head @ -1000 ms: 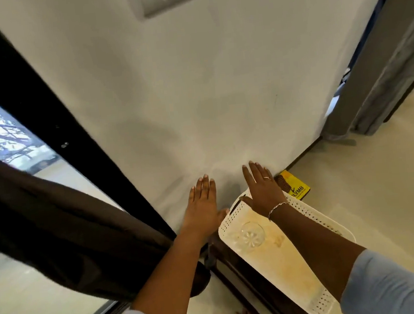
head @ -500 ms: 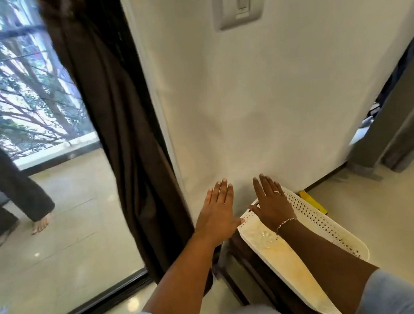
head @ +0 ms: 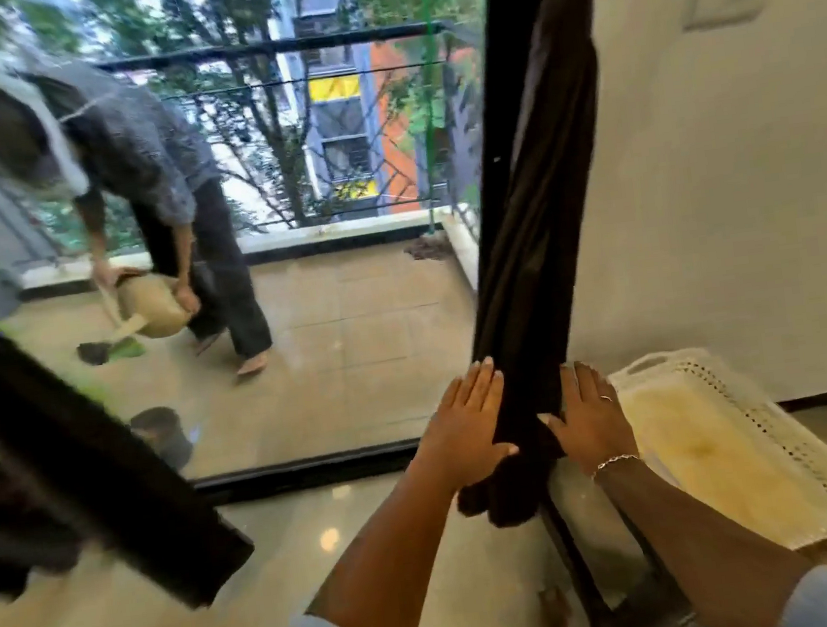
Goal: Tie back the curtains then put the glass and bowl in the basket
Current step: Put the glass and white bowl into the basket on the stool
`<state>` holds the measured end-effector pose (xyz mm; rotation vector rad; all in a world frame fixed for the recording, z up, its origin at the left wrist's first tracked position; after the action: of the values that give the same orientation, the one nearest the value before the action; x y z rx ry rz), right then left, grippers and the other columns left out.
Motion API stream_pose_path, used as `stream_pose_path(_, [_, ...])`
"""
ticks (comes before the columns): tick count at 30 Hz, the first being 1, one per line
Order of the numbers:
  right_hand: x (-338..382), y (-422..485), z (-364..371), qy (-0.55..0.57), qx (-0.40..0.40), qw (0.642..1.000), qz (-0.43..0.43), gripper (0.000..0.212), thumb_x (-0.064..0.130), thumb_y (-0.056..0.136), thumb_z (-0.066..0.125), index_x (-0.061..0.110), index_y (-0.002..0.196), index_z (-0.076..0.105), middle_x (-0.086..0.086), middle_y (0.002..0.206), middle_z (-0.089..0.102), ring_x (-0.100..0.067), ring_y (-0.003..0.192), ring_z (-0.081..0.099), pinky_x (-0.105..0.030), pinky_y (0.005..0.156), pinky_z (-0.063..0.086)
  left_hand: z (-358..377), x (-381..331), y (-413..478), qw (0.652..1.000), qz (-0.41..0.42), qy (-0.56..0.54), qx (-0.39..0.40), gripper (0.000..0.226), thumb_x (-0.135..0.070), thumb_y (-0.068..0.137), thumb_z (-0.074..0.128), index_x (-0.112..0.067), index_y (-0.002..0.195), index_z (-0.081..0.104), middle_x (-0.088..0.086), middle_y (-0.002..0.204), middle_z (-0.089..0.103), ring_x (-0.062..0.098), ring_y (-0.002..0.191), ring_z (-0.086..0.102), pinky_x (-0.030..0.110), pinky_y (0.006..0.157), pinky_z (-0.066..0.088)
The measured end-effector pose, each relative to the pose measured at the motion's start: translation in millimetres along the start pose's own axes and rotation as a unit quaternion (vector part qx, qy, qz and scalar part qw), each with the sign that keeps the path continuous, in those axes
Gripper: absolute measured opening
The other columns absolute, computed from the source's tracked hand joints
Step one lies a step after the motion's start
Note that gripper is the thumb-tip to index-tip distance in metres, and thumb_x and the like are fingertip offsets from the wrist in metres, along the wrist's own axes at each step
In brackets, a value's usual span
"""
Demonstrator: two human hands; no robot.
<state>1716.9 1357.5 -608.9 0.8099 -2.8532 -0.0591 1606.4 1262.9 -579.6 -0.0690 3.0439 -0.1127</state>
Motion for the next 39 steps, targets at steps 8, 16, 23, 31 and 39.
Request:
stream_pose_path(8, [156, -51, 24, -0.004, 0.054, 0.986, -0.159, 0.072, 0.044, 0.095, 0.040, 0.008, 0.148, 0.008, -0.013, 0.157, 0.005, -0.028, 0.145, 0.004, -0.036, 0.119, 0.004, 20, 116, -161, 0.977, -0.213, -0.005, 0.010, 0.084, -0.048, 0.093, 0.041, -0.007, 0.146, -0.009, 0.011, 0.155, -0.017, 0.025, 0.144, -0.013, 0.036, 0.117, -0.006])
stream_pose_path(16, [311, -96, 64, 0.039, 0.123, 0.942, -0.310, 0.070, 0.040, 0.095, 0.045, 0.007, 0.148, 0.013, -0.016, 0.156, 0.007, -0.030, 0.145, 0.007, -0.037, 0.119, 0.008, 40, 188, -311, 0.924, -0.383, -0.021, 0.006, 0.085, -0.050, 0.093, 0.040, -0.004, 0.146, -0.007, 0.014, 0.156, -0.012, 0.027, 0.145, -0.010, 0.037, 0.117, -0.005])
stream_pose_path(23, [439, -137, 99, 0.032, 0.177, 0.890, -0.418, 0.070, 0.044, 0.095, 0.042, 0.010, 0.148, 0.012, -0.013, 0.157, 0.009, -0.029, 0.145, 0.008, -0.036, 0.119, 0.011, 60, 251, -411, 0.863, -0.500, -0.061, 0.030, 0.084, -0.048, 0.093, 0.042, -0.006, 0.147, -0.007, 0.013, 0.156, -0.011, 0.028, 0.145, -0.009, 0.040, 0.119, 0.000])
stream_pose_path(31, [584, -125, 103, 0.042, 0.182, 0.849, -0.494, 0.073, 0.045, 0.094, 0.044, 0.011, 0.148, 0.010, -0.012, 0.156, 0.010, -0.028, 0.145, 0.011, -0.036, 0.117, 0.017, 45, 350, -466, 0.833, -0.550, -0.061, 0.006, 0.083, -0.047, 0.093, 0.041, -0.005, 0.147, -0.005, 0.014, 0.156, -0.011, 0.027, 0.145, -0.009, 0.038, 0.119, -0.001])
stream_pose_path(39, [697, -140, 117, 0.029, 0.182, 0.809, -0.559, 0.069, 0.046, 0.094, 0.041, 0.011, 0.148, 0.013, -0.010, 0.156, 0.013, -0.026, 0.145, 0.012, -0.033, 0.117, 0.015, 44, 416, -546, 0.774, -0.628, -0.074, -0.005, 0.082, -0.049, 0.094, 0.038, -0.004, 0.146, -0.007, 0.014, 0.156, -0.011, 0.027, 0.145, -0.010, 0.036, 0.117, -0.004])
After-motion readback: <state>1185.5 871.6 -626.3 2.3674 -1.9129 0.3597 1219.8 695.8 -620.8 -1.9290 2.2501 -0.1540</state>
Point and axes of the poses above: each hand's wrist, its own y-axis towards the middle knuckle, its own z-axis out of the palm, x = y × z, the point moved 8 cm from there along y, towards the middle knuckle
